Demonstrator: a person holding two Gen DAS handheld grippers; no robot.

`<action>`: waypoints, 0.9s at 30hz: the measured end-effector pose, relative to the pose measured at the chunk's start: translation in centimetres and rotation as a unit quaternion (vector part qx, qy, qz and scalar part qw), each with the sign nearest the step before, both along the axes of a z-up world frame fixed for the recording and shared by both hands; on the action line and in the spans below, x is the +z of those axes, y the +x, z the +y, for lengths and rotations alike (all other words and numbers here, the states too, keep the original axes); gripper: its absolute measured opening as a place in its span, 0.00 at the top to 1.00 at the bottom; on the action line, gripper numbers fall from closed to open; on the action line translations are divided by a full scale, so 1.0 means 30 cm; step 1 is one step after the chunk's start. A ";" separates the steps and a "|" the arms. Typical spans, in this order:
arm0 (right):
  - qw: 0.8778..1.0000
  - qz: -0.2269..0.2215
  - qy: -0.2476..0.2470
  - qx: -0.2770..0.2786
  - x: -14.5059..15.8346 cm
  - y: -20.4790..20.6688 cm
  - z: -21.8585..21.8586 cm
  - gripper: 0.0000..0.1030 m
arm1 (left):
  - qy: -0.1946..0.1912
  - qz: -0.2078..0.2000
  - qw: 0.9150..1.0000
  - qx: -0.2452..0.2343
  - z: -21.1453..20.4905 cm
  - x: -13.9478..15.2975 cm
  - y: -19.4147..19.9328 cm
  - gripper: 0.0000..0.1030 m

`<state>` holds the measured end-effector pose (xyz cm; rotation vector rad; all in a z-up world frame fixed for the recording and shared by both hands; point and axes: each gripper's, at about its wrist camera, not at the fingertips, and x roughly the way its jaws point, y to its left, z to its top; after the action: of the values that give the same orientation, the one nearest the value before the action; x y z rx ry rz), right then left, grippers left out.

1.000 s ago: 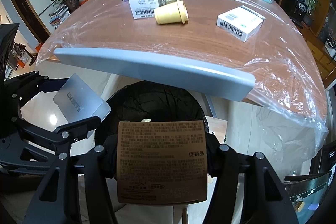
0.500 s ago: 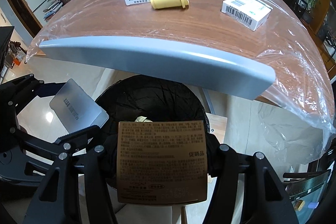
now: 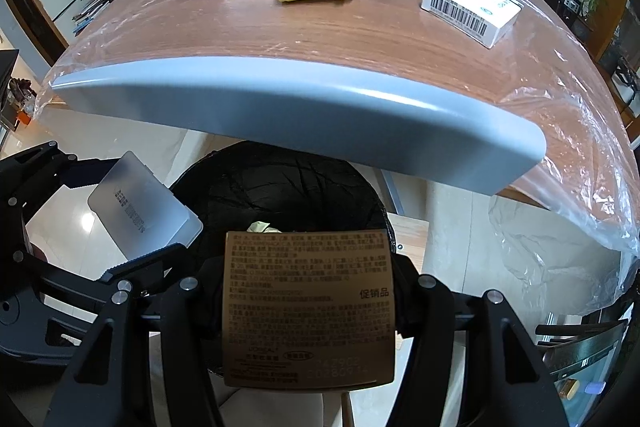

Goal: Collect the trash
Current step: 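Open the left gripper to drop the white box into the bin while the right holds the brown box, then grasp the white-blue medicine carton with the left gripper while the right grasps the yellow cup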

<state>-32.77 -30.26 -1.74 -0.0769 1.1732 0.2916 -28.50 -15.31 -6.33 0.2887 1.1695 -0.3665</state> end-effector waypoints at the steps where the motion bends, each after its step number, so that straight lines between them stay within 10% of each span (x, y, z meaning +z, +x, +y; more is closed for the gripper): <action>1: 1.000 0.000 0.000 -0.001 0.002 0.000 0.003 0.44 | 0.000 0.000 1.000 0.000 -0.004 0.003 -0.002 0.17; 27: 0.999 -0.044 0.020 -0.023 0.157 -0.018 -0.058 0.32 | -0.008 -0.027 1.000 0.007 0.019 0.080 -0.010 0.13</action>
<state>-33.30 -32.00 2.97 -0.0276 1.0794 0.2684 -28.79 -14.73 -3.94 0.2750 1.1154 -0.3534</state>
